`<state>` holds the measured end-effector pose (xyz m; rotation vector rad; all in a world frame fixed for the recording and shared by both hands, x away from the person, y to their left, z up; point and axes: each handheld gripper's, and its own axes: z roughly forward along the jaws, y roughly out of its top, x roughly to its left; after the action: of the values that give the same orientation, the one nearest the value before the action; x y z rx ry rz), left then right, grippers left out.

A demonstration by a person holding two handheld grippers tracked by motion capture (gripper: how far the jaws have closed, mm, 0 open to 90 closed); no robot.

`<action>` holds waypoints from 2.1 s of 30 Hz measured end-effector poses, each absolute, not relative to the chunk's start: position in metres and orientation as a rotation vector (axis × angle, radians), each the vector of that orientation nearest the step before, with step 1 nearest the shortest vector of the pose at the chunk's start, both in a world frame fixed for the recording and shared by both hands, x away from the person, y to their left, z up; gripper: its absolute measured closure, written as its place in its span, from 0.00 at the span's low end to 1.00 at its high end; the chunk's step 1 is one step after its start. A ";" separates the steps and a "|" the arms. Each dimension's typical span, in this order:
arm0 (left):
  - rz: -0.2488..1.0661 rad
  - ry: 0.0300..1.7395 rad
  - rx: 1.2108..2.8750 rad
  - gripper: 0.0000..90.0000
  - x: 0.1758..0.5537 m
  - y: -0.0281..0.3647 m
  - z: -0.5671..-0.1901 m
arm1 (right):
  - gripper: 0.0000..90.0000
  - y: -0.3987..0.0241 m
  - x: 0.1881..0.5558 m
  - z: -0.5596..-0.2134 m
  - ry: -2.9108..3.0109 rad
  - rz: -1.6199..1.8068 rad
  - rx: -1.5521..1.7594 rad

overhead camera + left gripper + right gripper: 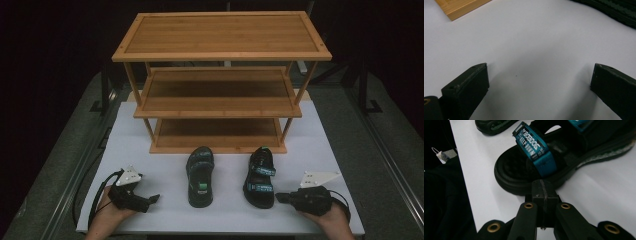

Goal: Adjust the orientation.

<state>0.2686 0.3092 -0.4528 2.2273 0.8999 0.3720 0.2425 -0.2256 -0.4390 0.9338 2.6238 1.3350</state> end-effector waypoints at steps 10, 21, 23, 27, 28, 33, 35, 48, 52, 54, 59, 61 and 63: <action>0.372 0.900 2.227 0.01 0.269 0.309 -0.453 | 1.00 -0.206 0.246 -0.440 2.656 1.351 0.898; 0.371 0.900 2.228 0.01 0.269 0.309 -0.453 | 1.00 -0.165 0.255 -0.438 2.717 1.362 0.768; 0.371 0.900 2.227 0.01 0.269 0.309 -0.453 | 1.00 -0.162 0.255 -0.437 2.721 1.367 0.757; 0.372 0.900 2.227 0.01 0.269 0.309 -0.453 | 0.99 -0.170 0.249 -0.433 2.703 1.404 0.775; 0.372 0.900 2.227 0.01 0.269 0.309 -0.453 | 0.99 -0.174 0.248 -0.432 2.694 1.414 0.779; 0.372 0.900 2.227 0.01 0.269 0.309 -0.453 | 0.96 -0.196 0.242 -0.431 2.668 1.403 0.834; 0.372 0.900 2.227 0.01 0.269 0.309 -0.453 | 0.97 -0.207 0.242 -0.432 2.648 1.397 0.866; 0.372 0.900 2.227 0.01 0.269 0.309 -0.453 | 0.99 -0.250 0.269 -0.419 2.491 1.350 0.983; 0.373 0.901 2.226 0.01 0.268 0.309 -0.453 | 0.99 -0.255 0.282 -0.414 2.440 1.328 1.006; 0.372 0.900 2.227 0.01 0.269 0.309 -0.453 | 0.99 -0.257 0.291 -0.413 2.420 1.294 1.014; 0.372 0.900 2.227 0.01 0.269 0.309 -0.453 | 0.99 -0.257 0.309 -0.408 2.383 1.282 1.026; 0.372 0.900 2.227 0.01 0.269 0.309 -0.453 | 0.99 -0.256 0.320 -0.407 2.375 1.278 1.033; 0.372 0.900 2.227 0.01 0.269 0.309 -0.453 | 0.99 -0.255 0.323 -0.408 2.374 1.272 1.034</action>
<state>0.2686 0.3092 -0.4529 2.2268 0.9000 0.3716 0.3227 -0.2551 -0.4078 1.0338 2.3745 1.2721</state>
